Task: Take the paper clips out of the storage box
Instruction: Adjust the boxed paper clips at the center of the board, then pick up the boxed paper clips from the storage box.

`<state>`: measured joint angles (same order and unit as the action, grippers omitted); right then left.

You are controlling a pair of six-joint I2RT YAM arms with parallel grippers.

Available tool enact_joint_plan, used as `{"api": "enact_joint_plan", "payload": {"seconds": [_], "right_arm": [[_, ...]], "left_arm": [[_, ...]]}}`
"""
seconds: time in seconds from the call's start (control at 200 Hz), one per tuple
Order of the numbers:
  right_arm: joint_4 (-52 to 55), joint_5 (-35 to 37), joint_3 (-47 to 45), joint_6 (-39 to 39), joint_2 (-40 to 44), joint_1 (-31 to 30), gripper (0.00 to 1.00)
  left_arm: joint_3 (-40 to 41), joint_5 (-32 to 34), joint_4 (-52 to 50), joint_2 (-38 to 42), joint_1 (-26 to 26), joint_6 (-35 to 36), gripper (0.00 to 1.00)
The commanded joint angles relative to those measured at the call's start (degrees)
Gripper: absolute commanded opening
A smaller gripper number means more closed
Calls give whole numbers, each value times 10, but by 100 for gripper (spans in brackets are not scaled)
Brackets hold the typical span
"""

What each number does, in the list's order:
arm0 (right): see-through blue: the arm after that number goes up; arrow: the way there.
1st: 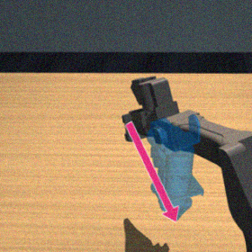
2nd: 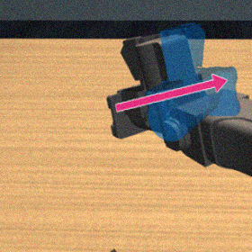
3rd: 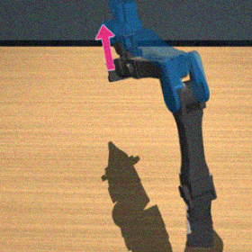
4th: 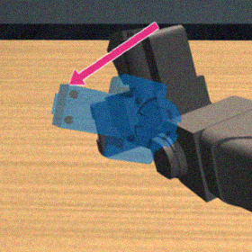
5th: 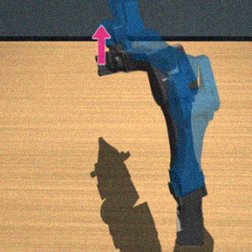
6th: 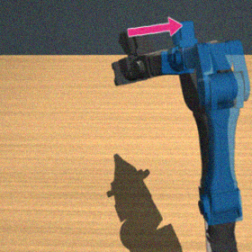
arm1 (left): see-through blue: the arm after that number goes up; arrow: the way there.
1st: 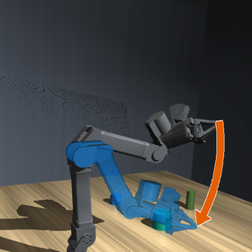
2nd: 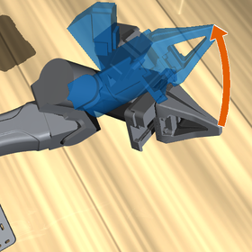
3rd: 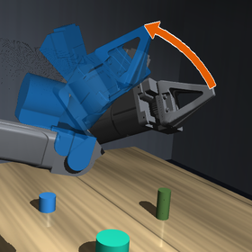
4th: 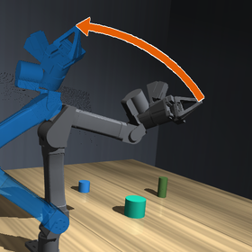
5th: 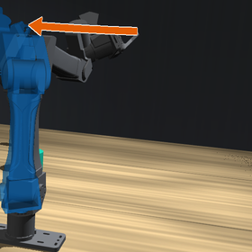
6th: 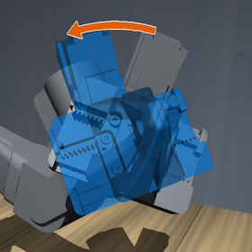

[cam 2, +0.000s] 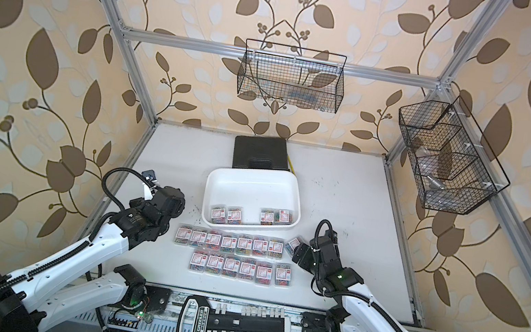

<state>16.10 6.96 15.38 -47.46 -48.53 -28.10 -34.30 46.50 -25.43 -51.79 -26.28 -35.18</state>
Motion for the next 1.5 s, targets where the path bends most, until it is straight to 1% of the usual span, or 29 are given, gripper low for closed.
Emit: {"api": "enact_joint_plan", "payload": {"seconds": [0.0,0.185,0.405,0.485,0.585,0.73,0.82,0.895,0.965,1.025,1.085,1.165,1.19,1.23,1.335,1.405,1.439,1.459,1.499], "right_arm": [[-36,-4,17,37,-19,1,92],[-74,-6,18,58,-28,0,89],[-115,2,23,72,-49,1,87],[-108,23,30,73,-67,1,87],[-103,48,43,73,-89,1,92],[-107,53,65,80,-113,0,92],[-81,72,80,87,-98,0,92],[-47,91,97,104,-64,0,92],[-21,101,115,127,-30,1,92],[-4,100,134,149,-14,6,92],[1,89,147,163,-10,10,92],[-21,62,153,179,-20,15,92],[-33,54,153,186,-25,17,91],[-48,45,157,194,-34,20,90],[-67,11,186,214,-56,34,89],[-42,10,215,225,-64,37,89],[-45,-9,209,224,-64,40,89],[-49,-22,201,223,-63,40,88],[-60,-31,183,217,-62,39,87]], "left_arm": [[6,16,1,9,-2,-16,99],[7,17,1,8,-2,-16,99],[5,18,1,3,-2,-15,99],[4,18,0,1,-2,-16,99],[4,20,-1,0,-2,-16,99],[3,22,-1,0,-1,-17,99],[3,24,-2,-3,-1,-18,99],[1,22,2,-8,-2,-13,99],[-8,-15,15,-18,-1,9,98],[-30,-72,25,-36,-2,28,93],[-60,-118,24,-65,-2,4,90],[-95,-183,48,-121,-7,-14,83],[-110,-191,48,-142,-14,-19,81],[-137,-184,35,-174,-31,-31,80],[-205,-114,-13,-253,-94,-63,80],[-247,-95,-32,-291,-131,-76,80],[-265,-87,-41,-302,-147,-83,79],[-273,-82,-44,-323,-159,-87,80],[-281,-75,-45,-339,-177,-91,80]]}}
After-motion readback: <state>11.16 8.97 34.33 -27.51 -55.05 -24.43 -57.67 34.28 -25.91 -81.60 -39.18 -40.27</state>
